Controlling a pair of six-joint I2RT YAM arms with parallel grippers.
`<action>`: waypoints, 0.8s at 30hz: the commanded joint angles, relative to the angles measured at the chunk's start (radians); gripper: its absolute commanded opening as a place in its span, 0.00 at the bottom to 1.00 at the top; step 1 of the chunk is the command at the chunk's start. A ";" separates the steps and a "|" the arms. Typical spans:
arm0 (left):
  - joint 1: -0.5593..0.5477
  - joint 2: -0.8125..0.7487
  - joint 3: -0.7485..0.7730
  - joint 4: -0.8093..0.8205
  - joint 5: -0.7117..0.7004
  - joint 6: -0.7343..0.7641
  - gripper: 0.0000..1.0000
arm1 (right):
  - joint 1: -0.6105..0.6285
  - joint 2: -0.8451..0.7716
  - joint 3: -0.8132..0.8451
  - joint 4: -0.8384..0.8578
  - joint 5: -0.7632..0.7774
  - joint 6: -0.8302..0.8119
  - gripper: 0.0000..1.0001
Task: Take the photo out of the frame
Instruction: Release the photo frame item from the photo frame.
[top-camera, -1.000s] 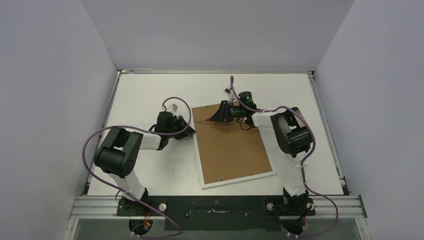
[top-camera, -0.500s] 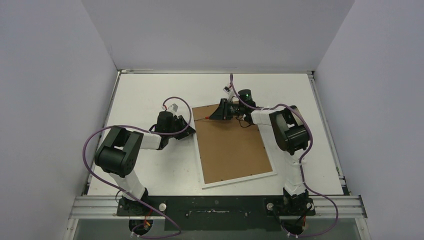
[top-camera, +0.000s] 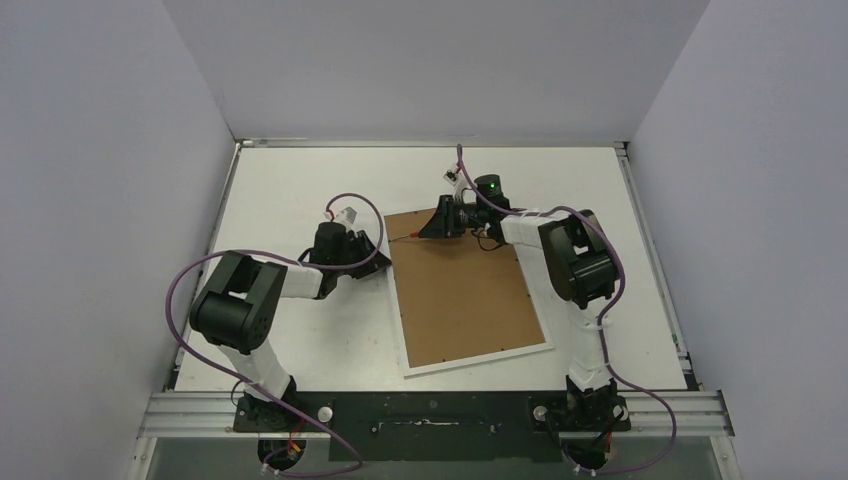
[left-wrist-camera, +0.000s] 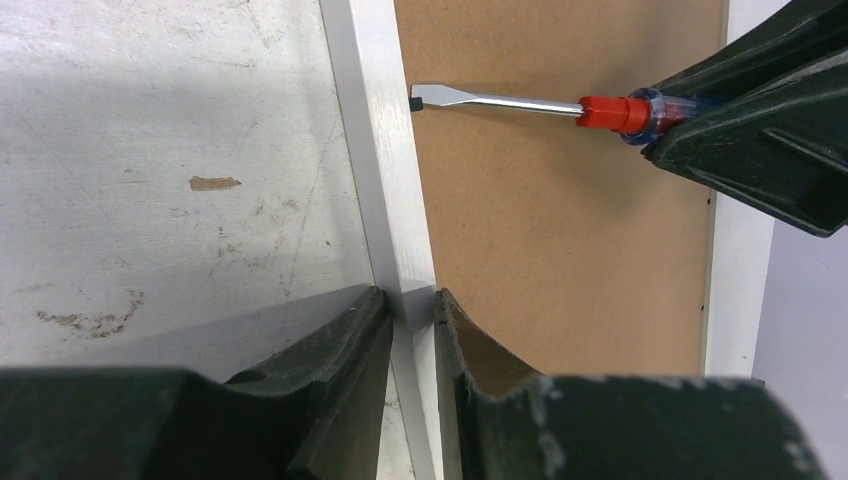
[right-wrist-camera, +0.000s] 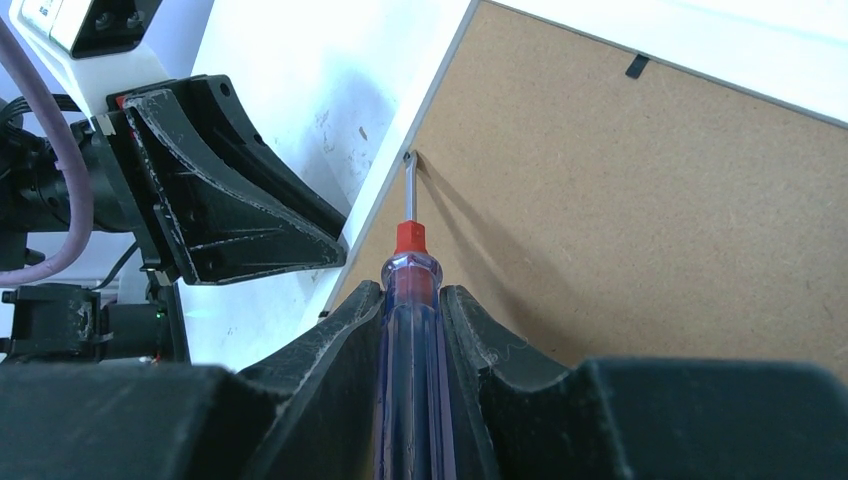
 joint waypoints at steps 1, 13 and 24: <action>-0.012 0.072 -0.013 -0.163 -0.017 0.059 0.22 | 0.019 0.013 0.062 -0.089 0.002 -0.085 0.00; -0.010 0.090 -0.007 -0.164 -0.005 0.072 0.17 | 0.060 -0.003 0.120 -0.234 0.044 -0.130 0.00; -0.010 0.095 -0.005 -0.164 0.001 0.078 0.15 | 0.116 -0.034 0.166 -0.325 0.112 -0.142 0.00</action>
